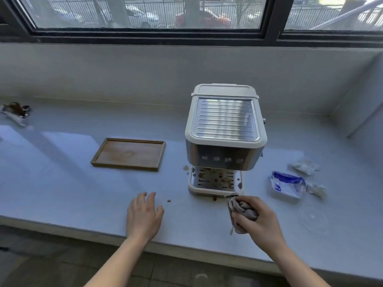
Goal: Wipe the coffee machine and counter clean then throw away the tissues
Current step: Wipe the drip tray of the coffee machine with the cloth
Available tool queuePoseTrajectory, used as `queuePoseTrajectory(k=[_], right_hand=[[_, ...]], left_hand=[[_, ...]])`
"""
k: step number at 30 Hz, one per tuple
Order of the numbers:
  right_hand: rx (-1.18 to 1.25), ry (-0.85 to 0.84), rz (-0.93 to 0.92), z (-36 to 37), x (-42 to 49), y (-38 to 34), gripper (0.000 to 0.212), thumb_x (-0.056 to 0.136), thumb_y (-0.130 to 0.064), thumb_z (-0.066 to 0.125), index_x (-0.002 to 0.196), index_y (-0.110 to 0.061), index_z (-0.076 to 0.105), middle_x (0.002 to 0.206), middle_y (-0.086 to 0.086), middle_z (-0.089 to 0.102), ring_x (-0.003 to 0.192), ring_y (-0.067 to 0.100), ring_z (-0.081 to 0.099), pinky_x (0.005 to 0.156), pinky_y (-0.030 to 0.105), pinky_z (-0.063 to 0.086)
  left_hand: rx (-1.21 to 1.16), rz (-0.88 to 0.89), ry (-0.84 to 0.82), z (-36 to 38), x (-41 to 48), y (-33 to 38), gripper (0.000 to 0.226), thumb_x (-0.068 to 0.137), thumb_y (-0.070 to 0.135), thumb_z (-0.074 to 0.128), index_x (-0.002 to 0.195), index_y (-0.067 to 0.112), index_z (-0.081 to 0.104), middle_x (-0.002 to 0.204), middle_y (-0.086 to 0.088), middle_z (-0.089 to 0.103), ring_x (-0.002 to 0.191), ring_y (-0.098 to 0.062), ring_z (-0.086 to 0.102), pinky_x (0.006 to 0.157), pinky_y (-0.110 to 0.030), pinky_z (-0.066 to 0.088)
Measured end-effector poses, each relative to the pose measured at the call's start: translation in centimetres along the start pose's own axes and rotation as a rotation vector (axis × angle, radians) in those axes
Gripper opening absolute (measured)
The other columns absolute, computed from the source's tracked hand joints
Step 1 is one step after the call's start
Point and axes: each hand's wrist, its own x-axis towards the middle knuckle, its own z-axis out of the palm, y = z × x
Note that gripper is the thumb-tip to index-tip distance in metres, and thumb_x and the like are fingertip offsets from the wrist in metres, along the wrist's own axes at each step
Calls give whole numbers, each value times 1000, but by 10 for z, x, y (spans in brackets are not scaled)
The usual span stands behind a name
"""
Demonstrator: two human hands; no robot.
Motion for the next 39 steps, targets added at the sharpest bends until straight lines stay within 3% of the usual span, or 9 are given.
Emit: queuePoseTrajectory(k=[6, 12, 16, 19, 23, 28, 32, 35, 39], right_hand=[[-76, 191, -9, 13, 0, 9, 39, 76, -12, 78, 103, -40, 67, 102, -16, 66, 96, 9, 65, 85, 44, 56], [-153, 361, -56, 14, 25, 15, 34, 82, -20, 74, 110, -36, 64, 106, -17, 63, 100, 5, 60, 86, 34, 54], [-258, 386, -174, 20, 60, 12, 26, 83, -24, 72, 107, -30, 64, 110, -10, 57, 100, 3, 53, 82, 7, 40], [-378, 351, -247, 27, 79, 18, 19, 84, -24, 71, 101, -27, 64, 104, -9, 51, 93, 10, 52, 78, 5, 36], [-409, 232, -197, 36, 84, 31, 37, 87, -24, 70, 122, -26, 59, 125, -5, 51, 108, 13, 51, 88, 15, 38], [-313, 290, -100, 35, 65, 46, 42, 87, -24, 66, 127, -32, 55, 115, -6, 56, 98, -7, 46, 79, 3, 37], [-486, 269, -50, 27, 91, 38, 20, 89, -40, 60, 104, -26, 64, 95, 1, 62, 88, 20, 56, 68, 30, 45], [-560, 252, -37, 32, 111, 27, 24, 92, -43, 57, 101, -23, 64, 98, 2, 59, 90, 26, 55, 71, 34, 46], [-604, 247, -128, 41, 98, 42, 21, 91, -28, 60, 109, -17, 62, 112, 6, 60, 96, 27, 51, 76, 31, 40]], left_hand=[[21, 32, -117, 18, 40, -40, 62, 99, 44, 30, 155, 29, 10, 166, -6, 0, 152, -25, -8, 123, -48, -5], [56, 58, -124, 34, 44, -46, 69, 97, 60, 14, 155, 32, -9, 165, -2, -17, 149, -22, -22, 121, -48, -14], [73, 47, -113, 34, 43, -44, 69, 96, 60, 14, 155, 31, -7, 165, -3, -14, 150, -22, -19, 121, -49, -13], [85, 51, -82, 38, 44, -46, 71, 93, 63, 10, 156, 33, -2, 166, -3, -8, 151, -22, -15, 121, -47, -11], [94, 37, -50, 42, 46, -49, 76, 87, 67, 5, 156, 34, 2, 167, -1, -3, 152, -21, -10, 122, -45, -8], [92, 31, -33, 42, 46, -48, 77, 86, 68, 4, 155, 35, 5, 167, 0, 0, 152, -20, -7, 123, -46, -5], [103, 37, -17, 44, 46, -49, 78, 85, 68, 2, 155, 35, 4, 167, 0, -1, 152, -20, -7, 123, -45, -4], [101, 43, -8, 43, 46, -47, 77, 86, 67, 5, 156, 35, 8, 166, -1, 3, 152, -21, -4, 123, -45, -3], [-8, 51, 16, 34, 41, -44, 78, 85, 64, 15, 154, 28, 23, 165, -4, 16, 152, -20, 1, 123, -46, -4]])
